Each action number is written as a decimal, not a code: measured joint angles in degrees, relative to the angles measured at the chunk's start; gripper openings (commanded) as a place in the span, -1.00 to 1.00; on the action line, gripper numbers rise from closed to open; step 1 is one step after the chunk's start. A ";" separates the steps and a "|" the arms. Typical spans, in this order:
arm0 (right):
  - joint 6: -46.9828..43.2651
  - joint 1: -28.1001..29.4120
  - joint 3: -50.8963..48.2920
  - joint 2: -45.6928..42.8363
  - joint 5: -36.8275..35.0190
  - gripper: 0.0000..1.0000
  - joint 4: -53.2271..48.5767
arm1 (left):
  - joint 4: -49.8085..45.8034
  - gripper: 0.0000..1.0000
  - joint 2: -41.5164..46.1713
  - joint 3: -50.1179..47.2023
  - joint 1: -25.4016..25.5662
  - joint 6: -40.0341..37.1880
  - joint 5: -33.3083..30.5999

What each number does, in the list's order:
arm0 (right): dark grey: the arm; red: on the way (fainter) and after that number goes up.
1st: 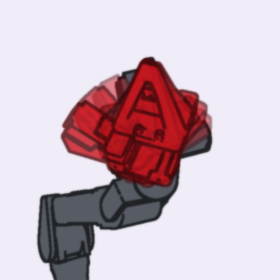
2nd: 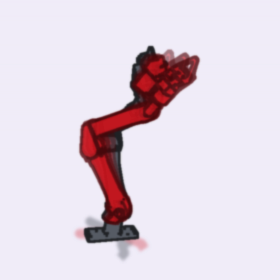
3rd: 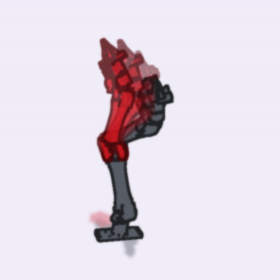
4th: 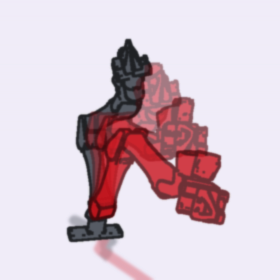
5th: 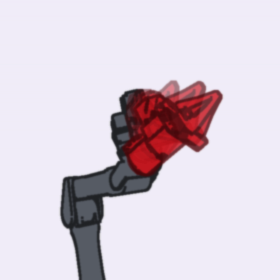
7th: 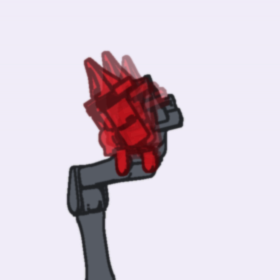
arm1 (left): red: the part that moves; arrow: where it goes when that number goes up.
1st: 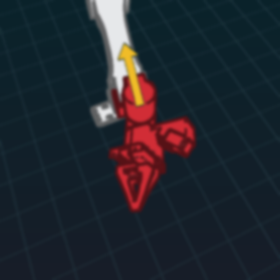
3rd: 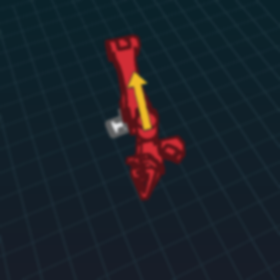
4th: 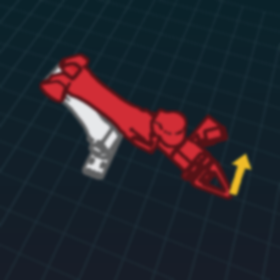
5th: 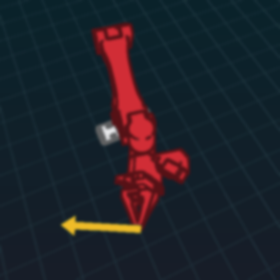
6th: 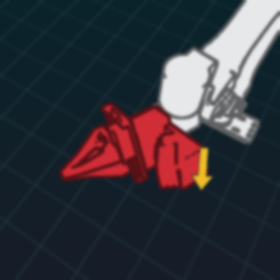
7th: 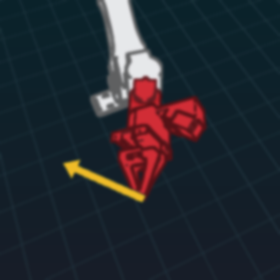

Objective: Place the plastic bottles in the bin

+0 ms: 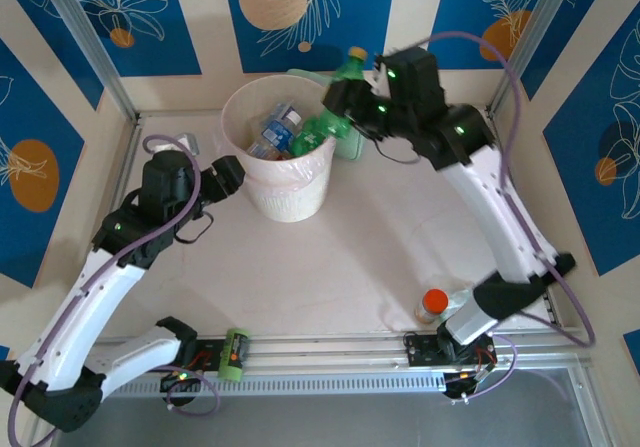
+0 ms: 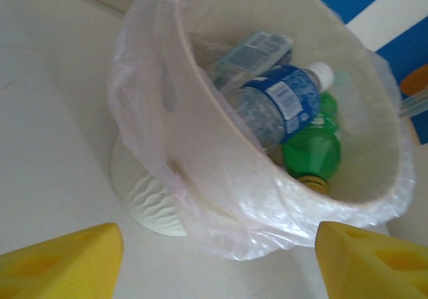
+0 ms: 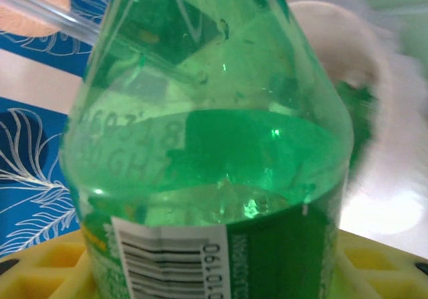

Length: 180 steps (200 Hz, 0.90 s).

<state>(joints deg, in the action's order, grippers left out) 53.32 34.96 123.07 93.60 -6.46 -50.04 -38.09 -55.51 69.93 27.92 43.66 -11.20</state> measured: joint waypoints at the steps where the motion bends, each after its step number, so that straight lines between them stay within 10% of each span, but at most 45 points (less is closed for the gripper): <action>1: -0.07 0.09 0.96 0.85 0.07 0.18 -0.11 | -0.02 0.51 -0.09 0.00 -0.22 -0.02 0.07; 60: -0.63 1.64 31.54 29.44 4.15 0.18 -4.57 | -0.87 0.49 0.09 -3.08 -8.33 1.90 6.58; 180: -0.83 2.01 32.17 34.36 9.77 0.73 -0.04 | -0.09 0.49 1.44 -11.76 -9.44 4.48 12.87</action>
<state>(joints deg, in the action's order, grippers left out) 52.49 36.97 155.24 127.96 3.31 -50.09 -38.17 -54.06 58.17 18.48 48.14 1.67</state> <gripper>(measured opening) 0.867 0.744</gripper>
